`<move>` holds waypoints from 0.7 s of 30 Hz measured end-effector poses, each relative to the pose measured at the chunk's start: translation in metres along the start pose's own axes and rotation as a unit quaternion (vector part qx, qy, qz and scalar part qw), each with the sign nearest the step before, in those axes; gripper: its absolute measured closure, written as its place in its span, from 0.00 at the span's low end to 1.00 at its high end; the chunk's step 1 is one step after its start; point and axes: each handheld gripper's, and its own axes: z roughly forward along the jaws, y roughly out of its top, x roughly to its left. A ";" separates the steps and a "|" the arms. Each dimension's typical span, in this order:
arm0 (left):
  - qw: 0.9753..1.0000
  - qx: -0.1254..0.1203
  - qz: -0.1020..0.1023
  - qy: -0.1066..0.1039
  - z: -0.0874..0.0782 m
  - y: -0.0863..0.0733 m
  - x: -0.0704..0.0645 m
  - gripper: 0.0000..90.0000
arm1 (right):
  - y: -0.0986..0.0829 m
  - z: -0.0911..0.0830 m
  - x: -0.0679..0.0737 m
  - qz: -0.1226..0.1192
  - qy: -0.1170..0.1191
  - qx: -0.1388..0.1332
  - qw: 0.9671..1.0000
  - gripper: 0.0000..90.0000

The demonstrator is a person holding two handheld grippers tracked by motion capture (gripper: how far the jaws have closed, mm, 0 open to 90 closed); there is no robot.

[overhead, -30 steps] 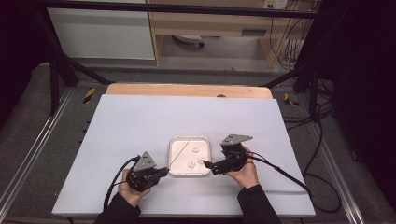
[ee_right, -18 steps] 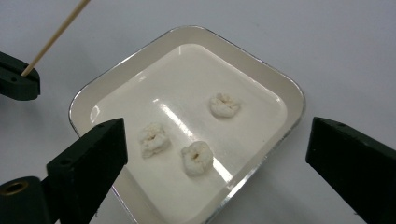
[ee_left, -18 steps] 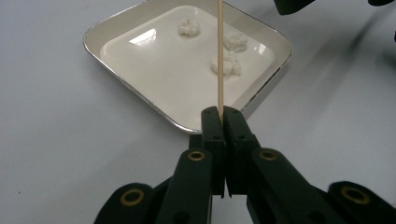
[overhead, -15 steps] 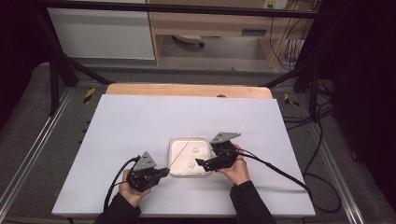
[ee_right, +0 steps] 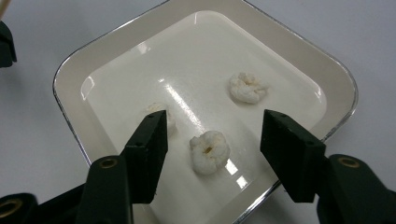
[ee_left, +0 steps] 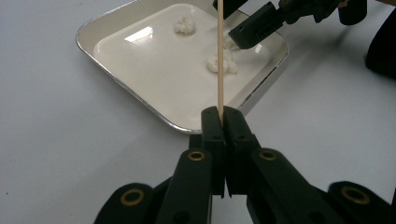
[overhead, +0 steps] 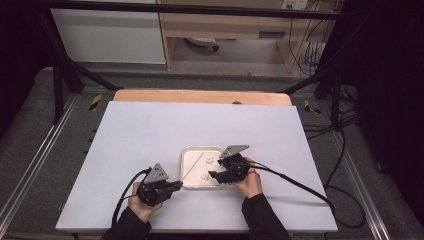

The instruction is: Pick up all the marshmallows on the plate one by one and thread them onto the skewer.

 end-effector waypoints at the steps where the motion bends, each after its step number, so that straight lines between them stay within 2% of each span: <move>1: 1.000 0.000 -0.001 0.000 0.000 0.000 0.000 0.98 | 0.000 0.001 0.000 0.003 0.000 0.001 1.000 0.50; 11: 1.000 0.001 0.000 -0.001 0.001 0.000 -0.001 0.98 | -0.004 0.005 0.002 -0.008 0.005 0.012 1.000 0.67; 21: 1.000 0.000 0.001 -0.002 0.001 0.000 -0.002 0.98 | -0.006 0.004 0.004 -0.020 0.001 0.012 1.000 0.76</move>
